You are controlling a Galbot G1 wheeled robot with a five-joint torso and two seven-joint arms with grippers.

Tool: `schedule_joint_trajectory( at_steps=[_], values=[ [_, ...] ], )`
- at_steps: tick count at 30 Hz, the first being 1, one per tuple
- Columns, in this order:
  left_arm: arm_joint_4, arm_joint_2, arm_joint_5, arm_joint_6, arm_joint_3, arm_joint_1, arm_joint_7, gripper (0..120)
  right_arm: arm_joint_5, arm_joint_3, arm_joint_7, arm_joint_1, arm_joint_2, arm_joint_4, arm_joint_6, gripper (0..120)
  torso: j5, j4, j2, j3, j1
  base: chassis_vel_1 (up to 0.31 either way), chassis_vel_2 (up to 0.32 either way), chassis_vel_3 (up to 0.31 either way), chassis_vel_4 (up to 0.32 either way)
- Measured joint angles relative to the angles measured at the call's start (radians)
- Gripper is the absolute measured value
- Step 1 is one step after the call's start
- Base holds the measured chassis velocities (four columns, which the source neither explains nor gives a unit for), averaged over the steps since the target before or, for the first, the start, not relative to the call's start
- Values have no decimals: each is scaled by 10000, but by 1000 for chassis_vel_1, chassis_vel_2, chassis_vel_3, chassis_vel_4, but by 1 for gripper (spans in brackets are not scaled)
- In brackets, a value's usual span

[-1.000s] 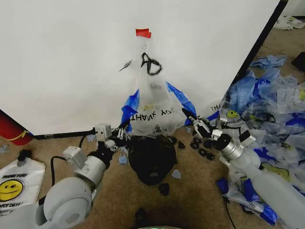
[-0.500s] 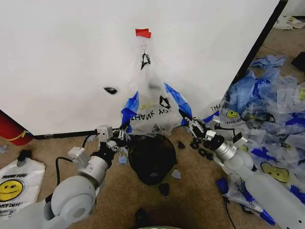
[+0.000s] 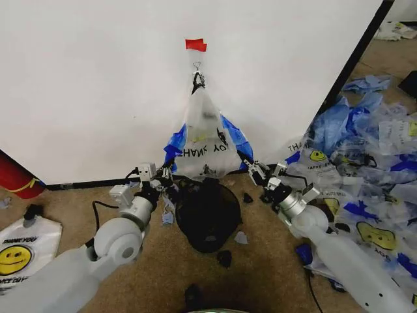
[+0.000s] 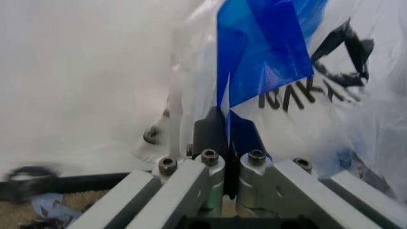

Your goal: Pick up the garbage bag from the wall and place it over the trash bin.

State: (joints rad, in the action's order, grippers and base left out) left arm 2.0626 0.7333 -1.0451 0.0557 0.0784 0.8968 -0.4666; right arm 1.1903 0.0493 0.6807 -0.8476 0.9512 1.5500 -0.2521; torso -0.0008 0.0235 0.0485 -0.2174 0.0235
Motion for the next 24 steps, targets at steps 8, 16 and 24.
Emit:
schedule_joint_trajectory(
  at_steps=[8,16,24],
  values=[
    [-216,216,209,58,228,41,64,0,-200,-23,3,-193,52,-226,-51,0,-1,1,0,1,0,0,0,0,0],
    [-232,292,273,62,301,62,67,0,-250,-23,-3,-229,82,-228,-67,0,-2,0,0,2,-1,0,0,0,0],
    [-235,333,300,62,337,65,68,0,-295,-27,-6,-255,80,-228,-76,0,-2,1,0,2,-1,0,0,0,0]
  ],
)
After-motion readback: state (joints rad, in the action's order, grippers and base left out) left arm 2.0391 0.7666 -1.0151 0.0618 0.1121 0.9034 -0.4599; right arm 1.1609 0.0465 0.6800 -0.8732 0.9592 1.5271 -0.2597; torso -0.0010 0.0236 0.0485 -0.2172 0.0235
